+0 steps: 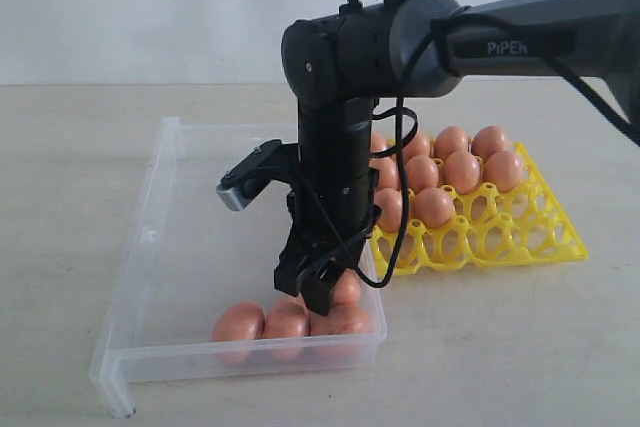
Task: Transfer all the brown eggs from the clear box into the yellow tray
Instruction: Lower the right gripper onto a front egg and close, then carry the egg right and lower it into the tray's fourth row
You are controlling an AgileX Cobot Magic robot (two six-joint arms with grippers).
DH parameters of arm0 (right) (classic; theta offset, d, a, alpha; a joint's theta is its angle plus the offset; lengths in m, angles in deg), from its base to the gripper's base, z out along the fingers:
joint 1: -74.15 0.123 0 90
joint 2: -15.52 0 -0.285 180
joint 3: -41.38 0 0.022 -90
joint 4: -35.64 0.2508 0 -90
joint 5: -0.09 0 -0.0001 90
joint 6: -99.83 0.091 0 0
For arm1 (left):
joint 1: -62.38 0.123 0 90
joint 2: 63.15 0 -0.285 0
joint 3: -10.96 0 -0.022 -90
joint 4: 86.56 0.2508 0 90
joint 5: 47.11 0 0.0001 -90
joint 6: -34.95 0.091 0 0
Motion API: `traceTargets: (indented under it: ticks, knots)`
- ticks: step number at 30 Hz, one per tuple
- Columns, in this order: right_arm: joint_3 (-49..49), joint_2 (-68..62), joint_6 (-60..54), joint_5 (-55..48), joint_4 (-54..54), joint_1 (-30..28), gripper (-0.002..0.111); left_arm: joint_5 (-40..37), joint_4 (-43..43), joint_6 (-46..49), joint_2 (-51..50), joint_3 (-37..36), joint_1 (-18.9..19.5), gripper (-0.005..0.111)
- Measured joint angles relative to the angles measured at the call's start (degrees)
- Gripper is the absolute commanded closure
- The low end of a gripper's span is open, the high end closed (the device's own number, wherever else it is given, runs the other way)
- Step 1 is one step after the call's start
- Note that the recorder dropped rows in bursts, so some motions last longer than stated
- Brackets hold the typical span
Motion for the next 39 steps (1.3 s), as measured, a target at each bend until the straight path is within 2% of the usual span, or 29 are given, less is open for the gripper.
traceTargets:
  ticks: [9,12,15,20,23,26,30,32,34,35,37,38,39]
  knots:
    - [0.0,-3.0,-0.9,3.2,-1.3,0.0,0.048,0.0,0.0,0.0,0.0,0.0,0.0,0.111]
    - [0.0,-4.5,-1.0,3.4,-1.7,0.0,0.068,0.0,0.0,0.0,0.0,0.0,0.0,0.111]
    - [0.0,-4.4,-1.1,3.9,-2.6,0.0,0.106,0.0,0.0,0.0,0.0,0.0,0.0,0.111]
    - [0.0,-4.4,-1.7,6.9,-4.3,0.0,0.109,0.0,0.0,0.0,0.0,0.0,0.0,0.111]
    - [-0.5,-3.7,-1.2,12.6,-6.6,0.0,0.109,0.0,0.0,0.0,0.0,0.0,0.0,0.111]
    - [-1.4,-1.2,4.5,20.0,-8.0,0.0,0.109,0.0,0.0,0.0,0.0,0.0,0.0,0.111]
    - [3.1,6.6,21.4,36.7,-10.7,-1.2,0.109,0.0,0.0,0.0,0.0,0.0,0.0,0.111]
    - [17.8,14.5,33.3,55.5,-12.4,-4.6,0.109,0.0,0.0,0.0,0.0,0.0,0.0,0.111]
    - [36.6,23.6,37.3,78.8,-13.2,-9.6,0.109,0.0,0.0,0.0,0.0,0.0,0.0,0.111]
    - [46.9,27.7,38.0,95.1,-12.1,-13.6,0.109,0.0,0.0,0.0,0.0,0.0,0.0,0.111]
    - [56.4,32.4,38.2,113.7,-5.2,-20.3,0.109,0.0,0.0,0.0,0.0,0.0,0.0,0.111]
    - [58.4,33.1,39.7,117.0,-2.7,-25.9,0.109,0.0,0.0,0.0,0.0,0.0,0.0,0.111]
    - [58.4,32.9,42.0,116.2,-4.9,-29.1,0.109,0.0,0.0,0.0,0.0,0.0,0.0,0.111]
